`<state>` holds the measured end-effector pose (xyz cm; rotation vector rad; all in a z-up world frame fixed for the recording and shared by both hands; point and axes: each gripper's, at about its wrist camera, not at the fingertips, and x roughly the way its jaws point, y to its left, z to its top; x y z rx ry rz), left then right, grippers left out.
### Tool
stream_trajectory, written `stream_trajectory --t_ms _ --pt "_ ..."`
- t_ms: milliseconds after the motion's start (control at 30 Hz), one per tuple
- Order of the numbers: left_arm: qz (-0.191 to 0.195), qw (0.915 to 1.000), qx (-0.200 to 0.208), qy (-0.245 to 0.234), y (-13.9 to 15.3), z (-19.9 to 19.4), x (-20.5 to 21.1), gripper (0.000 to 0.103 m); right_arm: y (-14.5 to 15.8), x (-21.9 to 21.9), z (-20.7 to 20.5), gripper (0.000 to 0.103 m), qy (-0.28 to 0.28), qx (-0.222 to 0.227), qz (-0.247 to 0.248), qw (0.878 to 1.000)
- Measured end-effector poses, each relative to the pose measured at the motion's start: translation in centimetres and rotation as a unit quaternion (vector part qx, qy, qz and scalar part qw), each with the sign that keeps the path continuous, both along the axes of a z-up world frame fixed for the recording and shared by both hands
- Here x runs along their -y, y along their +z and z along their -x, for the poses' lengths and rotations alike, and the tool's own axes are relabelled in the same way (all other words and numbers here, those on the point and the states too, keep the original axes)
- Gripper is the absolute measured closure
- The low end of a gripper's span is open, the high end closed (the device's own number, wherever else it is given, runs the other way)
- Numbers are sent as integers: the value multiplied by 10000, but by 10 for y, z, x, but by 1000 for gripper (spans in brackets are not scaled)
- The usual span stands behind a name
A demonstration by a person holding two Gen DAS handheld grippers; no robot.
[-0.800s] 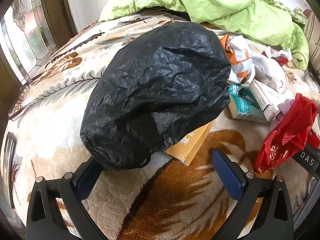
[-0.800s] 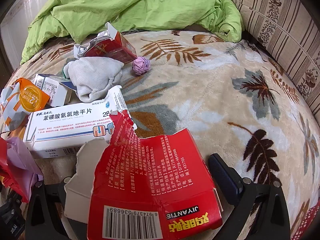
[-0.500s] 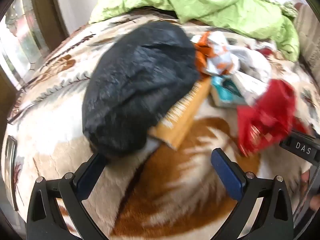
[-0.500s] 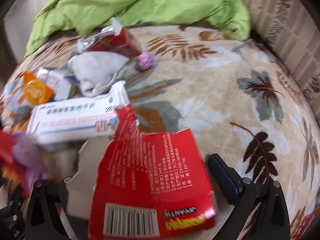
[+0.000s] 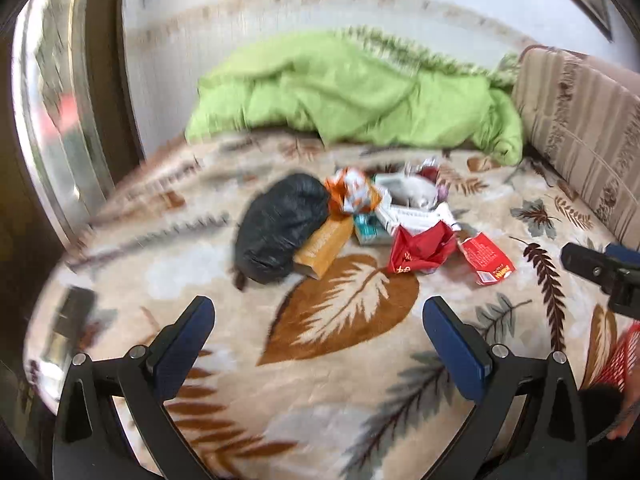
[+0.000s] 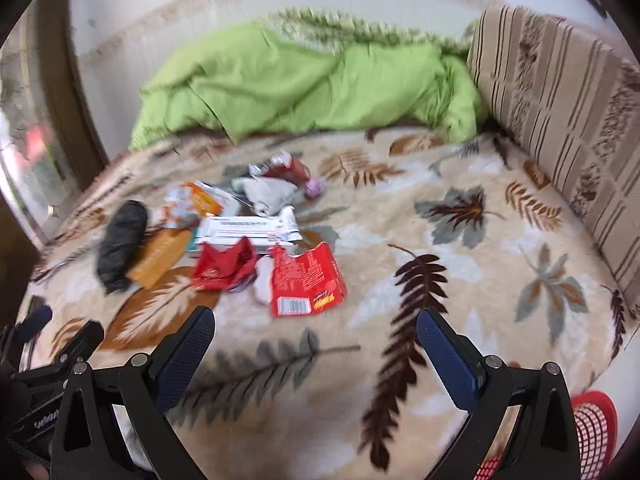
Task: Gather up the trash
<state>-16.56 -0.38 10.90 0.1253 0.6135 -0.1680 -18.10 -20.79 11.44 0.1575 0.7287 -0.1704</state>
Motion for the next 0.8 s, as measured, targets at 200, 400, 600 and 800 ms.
stream_trajectory --t_ms 200,400,600,800 --pt "-41 9986 514 -115 2 45 -16 0 0 -19 58 1 -289 426 386 9979" --pt "-117 9981 600 -92 -4 45 -7 0 5 -27 78 1 -437 806 724 9932" --pt "16 9986 515 -82 -7 48 -14 0 2 -25 78 1 -419 649 672 9947" --pt "188 9995 246 29 0 47 -24 0 7 -27 80 1 -400 574 599 9957"
